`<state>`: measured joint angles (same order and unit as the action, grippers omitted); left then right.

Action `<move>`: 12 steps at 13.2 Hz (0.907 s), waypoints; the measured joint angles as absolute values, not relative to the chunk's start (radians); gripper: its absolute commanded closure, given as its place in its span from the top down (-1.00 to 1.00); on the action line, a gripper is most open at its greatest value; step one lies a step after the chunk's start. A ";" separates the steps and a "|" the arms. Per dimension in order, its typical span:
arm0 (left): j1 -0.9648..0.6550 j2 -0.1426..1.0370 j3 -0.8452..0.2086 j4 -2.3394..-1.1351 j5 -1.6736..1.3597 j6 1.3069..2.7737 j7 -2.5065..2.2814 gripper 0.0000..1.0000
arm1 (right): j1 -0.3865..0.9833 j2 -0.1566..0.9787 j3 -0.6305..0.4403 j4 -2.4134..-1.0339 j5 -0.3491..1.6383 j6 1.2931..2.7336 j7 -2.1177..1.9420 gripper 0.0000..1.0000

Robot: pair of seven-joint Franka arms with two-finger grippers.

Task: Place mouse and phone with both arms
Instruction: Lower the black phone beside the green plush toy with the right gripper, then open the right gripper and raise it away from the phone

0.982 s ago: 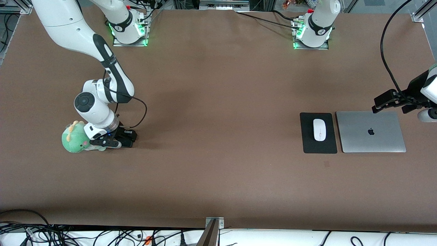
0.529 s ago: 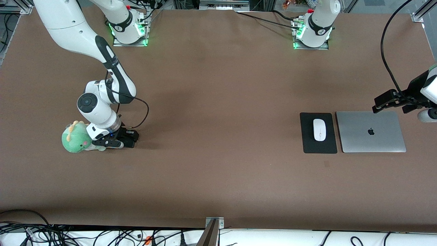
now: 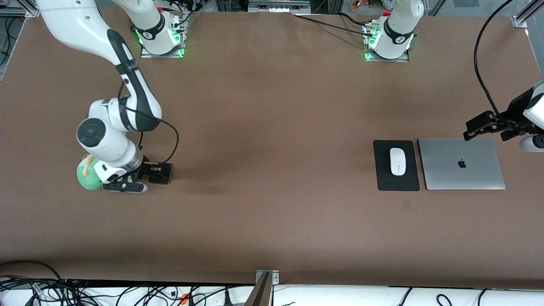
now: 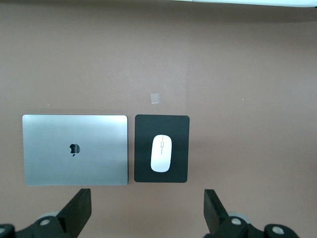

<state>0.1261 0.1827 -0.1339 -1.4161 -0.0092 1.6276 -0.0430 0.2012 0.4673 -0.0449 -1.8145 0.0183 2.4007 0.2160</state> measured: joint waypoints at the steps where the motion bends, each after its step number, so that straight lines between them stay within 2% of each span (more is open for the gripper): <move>1: 0.126 0.183 -0.134 -1.416 -0.009 1.627 -0.043 1.00 | 0.200 0.439 -0.048 -1.794 0.020 2.356 0.216 1.00; 5: 0.126 0.183 -0.134 -1.416 -0.009 1.625 -0.043 1.00 | 0.197 0.312 -0.066 -1.766 0.052 2.172 0.150 1.00; 9: 0.126 0.183 -0.134 -1.416 -0.009 1.624 -0.043 1.00 | 0.195 0.146 -0.128 -1.764 0.055 1.944 0.036 1.00; 12: 0.126 0.183 -0.134 -1.416 -0.009 1.624 -0.043 1.00 | 0.154 0.050 -0.130 -1.763 0.055 1.834 -0.002 1.00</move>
<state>0.1262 0.1834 -0.1339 -1.4161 -0.0091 1.6244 -0.0429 0.1539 0.0497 -0.1299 -1.7625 0.0552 1.8338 -0.0017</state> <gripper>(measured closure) 0.000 0.000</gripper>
